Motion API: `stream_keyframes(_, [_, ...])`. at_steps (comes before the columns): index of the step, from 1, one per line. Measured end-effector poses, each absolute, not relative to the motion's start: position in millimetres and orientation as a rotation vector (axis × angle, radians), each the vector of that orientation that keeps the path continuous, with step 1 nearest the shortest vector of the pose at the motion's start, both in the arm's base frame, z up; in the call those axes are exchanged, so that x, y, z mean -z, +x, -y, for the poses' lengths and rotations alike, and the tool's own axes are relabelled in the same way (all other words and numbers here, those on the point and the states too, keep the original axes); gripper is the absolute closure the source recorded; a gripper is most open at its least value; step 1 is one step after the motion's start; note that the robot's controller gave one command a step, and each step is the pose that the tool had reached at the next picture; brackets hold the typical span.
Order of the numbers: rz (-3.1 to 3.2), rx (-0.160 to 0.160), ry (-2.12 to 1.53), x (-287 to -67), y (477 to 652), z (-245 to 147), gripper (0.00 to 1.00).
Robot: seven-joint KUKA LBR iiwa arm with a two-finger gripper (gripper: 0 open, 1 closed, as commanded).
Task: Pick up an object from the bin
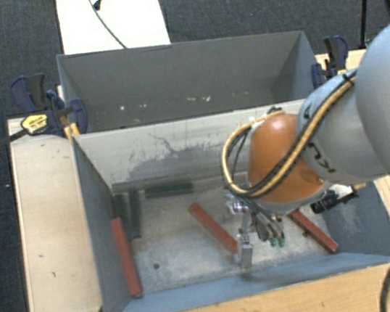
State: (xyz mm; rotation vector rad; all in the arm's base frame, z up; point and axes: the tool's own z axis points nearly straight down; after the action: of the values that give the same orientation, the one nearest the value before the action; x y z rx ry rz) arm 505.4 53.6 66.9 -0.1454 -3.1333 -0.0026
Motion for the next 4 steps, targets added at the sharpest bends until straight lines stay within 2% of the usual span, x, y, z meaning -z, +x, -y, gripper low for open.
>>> stream_keyframes(1, [3.146,0.002,-0.150,-72.9,509.4,-51.0,1.00])
stream_keyframes(2, [3.142,0.001,-0.148,-71.1,508.0,-51.0,0.00])
stream_keyframes(3, [3.142,0.009,-0.184,-109.3,504.8,-130.2,0.00])
stream_keyframes(4, [3.134,-0.002,0.220,-69.7,510.0,-61.1,0.00])
